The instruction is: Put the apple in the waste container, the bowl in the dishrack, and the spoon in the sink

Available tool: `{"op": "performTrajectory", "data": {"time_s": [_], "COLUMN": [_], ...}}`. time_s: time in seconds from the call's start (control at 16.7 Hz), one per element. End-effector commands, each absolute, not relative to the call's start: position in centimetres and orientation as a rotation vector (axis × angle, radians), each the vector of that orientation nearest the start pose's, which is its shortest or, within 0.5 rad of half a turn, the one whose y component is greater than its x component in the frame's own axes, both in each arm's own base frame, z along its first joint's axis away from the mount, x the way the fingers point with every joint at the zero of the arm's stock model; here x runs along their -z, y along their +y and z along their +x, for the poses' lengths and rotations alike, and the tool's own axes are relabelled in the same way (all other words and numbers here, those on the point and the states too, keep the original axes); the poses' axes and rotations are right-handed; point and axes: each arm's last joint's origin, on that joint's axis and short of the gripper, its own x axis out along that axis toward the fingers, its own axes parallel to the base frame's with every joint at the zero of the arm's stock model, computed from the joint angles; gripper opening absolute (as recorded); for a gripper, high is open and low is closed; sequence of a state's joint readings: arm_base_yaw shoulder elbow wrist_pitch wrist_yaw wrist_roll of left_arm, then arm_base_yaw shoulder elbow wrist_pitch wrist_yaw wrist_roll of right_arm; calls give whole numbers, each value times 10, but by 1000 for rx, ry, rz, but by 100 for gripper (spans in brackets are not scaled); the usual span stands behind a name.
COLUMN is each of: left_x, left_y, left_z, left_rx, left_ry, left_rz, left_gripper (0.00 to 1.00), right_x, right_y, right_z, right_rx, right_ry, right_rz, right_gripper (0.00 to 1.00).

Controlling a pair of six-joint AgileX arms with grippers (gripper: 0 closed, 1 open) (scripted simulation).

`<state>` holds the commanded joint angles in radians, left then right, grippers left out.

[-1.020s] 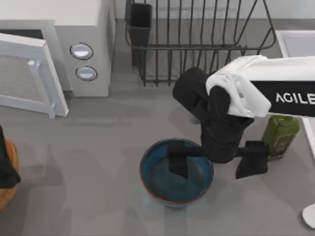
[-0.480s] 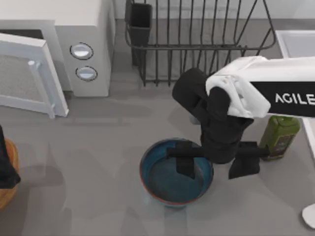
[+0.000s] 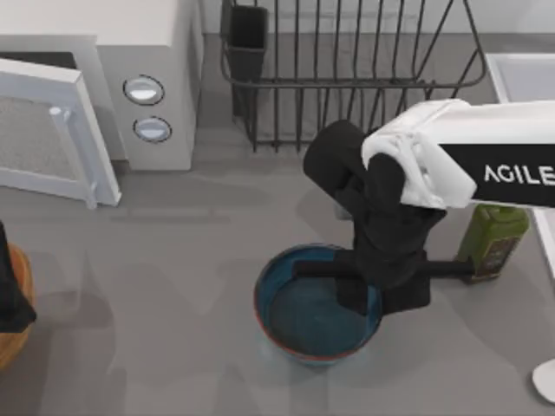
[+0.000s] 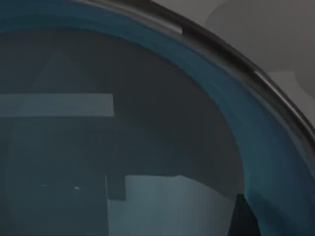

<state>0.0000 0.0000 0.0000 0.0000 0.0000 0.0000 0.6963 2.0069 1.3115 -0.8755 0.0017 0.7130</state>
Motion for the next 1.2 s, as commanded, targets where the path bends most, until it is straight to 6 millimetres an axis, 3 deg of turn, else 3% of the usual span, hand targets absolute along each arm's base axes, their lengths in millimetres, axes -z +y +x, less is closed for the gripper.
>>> {"op": "performTrajectory", "data": {"time_s": [0.6, 1.08, 1.2], "left_x": [-160, -160, -160], "left_y": [-1, -1, -1], "left_z": [106, 106, 106], "left_rx": [0, 0, 0], "left_ry": [0, 0, 0], "left_rz": [0, 0, 0], "left_gripper": [100, 100, 100], "right_x": [-135, -220, -230], "right_y": [236, 236, 235], "right_z": [279, 279, 278], "right_rx": [5, 13, 8], "right_ry": [1566, 1575, 1569], "right_rz": [11, 6, 9], "right_gripper": [0, 0, 0]}}
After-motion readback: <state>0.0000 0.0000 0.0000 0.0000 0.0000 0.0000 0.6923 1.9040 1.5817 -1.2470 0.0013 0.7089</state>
